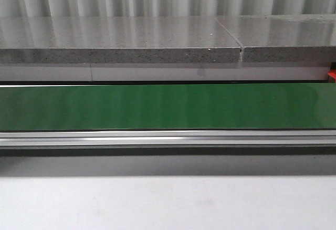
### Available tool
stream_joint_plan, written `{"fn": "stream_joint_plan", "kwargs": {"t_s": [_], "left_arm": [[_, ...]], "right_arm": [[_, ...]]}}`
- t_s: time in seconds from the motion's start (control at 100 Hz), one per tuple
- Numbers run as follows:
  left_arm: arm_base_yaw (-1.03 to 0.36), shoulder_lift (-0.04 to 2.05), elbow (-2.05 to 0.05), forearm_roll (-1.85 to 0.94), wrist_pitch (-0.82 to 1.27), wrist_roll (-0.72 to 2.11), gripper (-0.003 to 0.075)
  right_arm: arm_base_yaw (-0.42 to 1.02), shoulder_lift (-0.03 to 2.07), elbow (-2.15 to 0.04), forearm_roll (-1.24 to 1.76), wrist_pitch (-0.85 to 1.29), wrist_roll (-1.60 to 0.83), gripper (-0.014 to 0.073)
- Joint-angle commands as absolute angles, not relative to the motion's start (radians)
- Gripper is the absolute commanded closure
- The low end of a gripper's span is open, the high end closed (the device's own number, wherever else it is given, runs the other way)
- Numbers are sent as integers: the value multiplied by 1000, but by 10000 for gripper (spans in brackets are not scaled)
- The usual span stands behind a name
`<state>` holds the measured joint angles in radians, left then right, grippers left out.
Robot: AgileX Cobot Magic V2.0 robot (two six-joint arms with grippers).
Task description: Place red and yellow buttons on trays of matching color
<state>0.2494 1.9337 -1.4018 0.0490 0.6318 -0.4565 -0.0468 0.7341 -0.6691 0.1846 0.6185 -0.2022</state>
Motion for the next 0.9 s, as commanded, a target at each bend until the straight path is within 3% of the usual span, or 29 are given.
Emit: {"fn": "stream_joint_plan", "kwargs": {"t_s": [0.0,0.3,0.67,0.8,0.89], "left_arm": [[253,1911,-1463,42,614,-466,176],[253,1955,-1490,42,637,-466,206],[253,1936,-1534,57,697,-456,666],[253,1877,-1534,59,699,-431,741],[250,1822,-1534,59,709,-377,741]], "right_arm": [[-47,730,-702,182,561,-209,662],[-47,730,-702,182,562,-209,662],[-47,730,-702,182,562,-209,662],[-47,730,-702,182,562,-209,662],[-47,730,-702,182,562,-209,662]]}}
